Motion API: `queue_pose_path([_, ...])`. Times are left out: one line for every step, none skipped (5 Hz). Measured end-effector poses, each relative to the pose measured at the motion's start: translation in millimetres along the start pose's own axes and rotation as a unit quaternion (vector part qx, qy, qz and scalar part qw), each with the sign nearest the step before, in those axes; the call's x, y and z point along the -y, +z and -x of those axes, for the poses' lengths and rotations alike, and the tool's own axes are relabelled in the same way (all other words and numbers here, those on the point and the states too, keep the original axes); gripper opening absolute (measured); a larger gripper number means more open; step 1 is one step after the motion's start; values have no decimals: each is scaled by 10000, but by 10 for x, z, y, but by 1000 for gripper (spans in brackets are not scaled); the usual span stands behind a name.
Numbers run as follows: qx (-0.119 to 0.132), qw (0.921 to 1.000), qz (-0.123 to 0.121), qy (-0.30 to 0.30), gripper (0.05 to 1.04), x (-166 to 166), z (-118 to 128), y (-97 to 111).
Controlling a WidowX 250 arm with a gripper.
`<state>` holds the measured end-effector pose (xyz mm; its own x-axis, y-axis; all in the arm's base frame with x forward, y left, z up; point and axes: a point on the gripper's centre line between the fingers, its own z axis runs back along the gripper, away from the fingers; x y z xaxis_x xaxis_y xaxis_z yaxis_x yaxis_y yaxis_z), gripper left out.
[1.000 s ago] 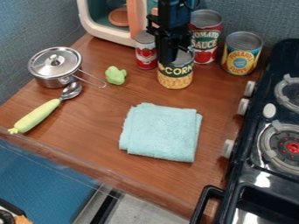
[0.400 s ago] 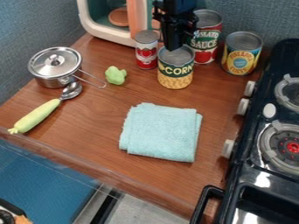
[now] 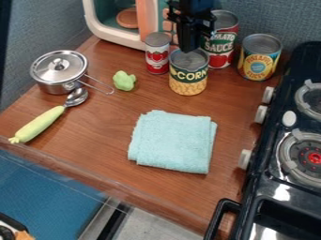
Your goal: Slide the can of corn across the table and against the blue towel to the bottom right of the table
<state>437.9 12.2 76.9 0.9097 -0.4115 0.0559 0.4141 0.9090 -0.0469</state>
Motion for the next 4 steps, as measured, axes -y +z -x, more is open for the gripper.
queue_pose_path([-171, 9998, 38, 35, 50, -17, 15, -123])
queue_pose_path([-289, 9995, 78, -25, 50, -19, 27, -130])
queue_pose_path([-661, 9976, 197, -106, 50, -40, 24, -143])
queue_pose_path([-1036, 9942, 262, -130, 50, -41, 15, -148])
